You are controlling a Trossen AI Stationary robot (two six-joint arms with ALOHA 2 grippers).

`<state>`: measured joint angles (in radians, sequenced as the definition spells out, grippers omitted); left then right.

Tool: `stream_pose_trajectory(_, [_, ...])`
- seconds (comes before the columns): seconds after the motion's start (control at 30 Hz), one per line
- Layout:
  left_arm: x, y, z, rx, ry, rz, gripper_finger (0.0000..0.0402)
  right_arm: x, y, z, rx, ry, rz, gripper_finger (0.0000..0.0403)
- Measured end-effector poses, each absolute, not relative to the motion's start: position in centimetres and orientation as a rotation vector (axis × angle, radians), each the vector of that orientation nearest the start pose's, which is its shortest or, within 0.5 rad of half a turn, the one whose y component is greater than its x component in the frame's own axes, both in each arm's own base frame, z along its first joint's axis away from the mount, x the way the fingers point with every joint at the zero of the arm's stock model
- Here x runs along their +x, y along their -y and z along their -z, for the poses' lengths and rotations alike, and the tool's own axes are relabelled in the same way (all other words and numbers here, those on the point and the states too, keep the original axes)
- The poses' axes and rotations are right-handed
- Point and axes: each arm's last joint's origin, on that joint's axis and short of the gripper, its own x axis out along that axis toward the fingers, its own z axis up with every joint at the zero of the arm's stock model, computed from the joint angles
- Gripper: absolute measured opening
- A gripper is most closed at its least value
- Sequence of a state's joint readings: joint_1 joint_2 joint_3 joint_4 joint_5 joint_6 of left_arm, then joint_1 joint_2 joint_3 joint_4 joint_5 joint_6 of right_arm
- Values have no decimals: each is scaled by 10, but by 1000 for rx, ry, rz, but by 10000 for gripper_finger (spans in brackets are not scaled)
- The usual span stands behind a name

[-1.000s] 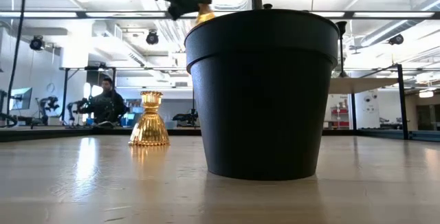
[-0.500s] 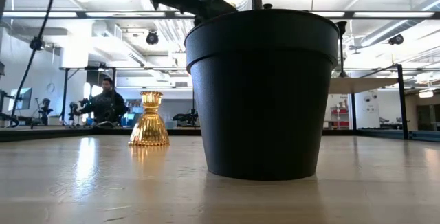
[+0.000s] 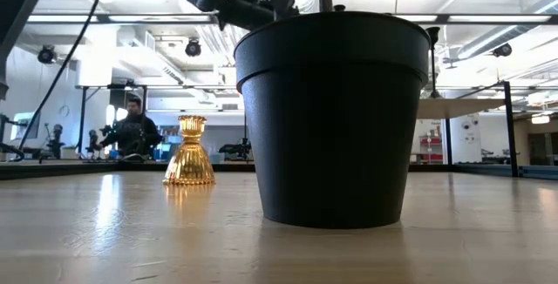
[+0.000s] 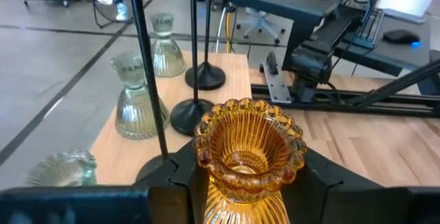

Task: Pick & Place candle stick holders
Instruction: Put the top yellow glass candle holder on the shelf

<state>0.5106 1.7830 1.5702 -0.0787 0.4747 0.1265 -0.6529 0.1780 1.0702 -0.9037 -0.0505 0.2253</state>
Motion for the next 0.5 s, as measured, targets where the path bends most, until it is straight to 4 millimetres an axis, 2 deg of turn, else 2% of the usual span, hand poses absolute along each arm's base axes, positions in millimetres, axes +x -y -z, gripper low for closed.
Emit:
stream_pose_trajectory(0.17, [380,-193,-325,-22,-294,-9,140,-28,-23,-378,222,57,601,88])
stream_pose_trajectory(0.5, [387,-197,-309,-7,-341,-29,140,-28,-23,-378,222,57,601,70])
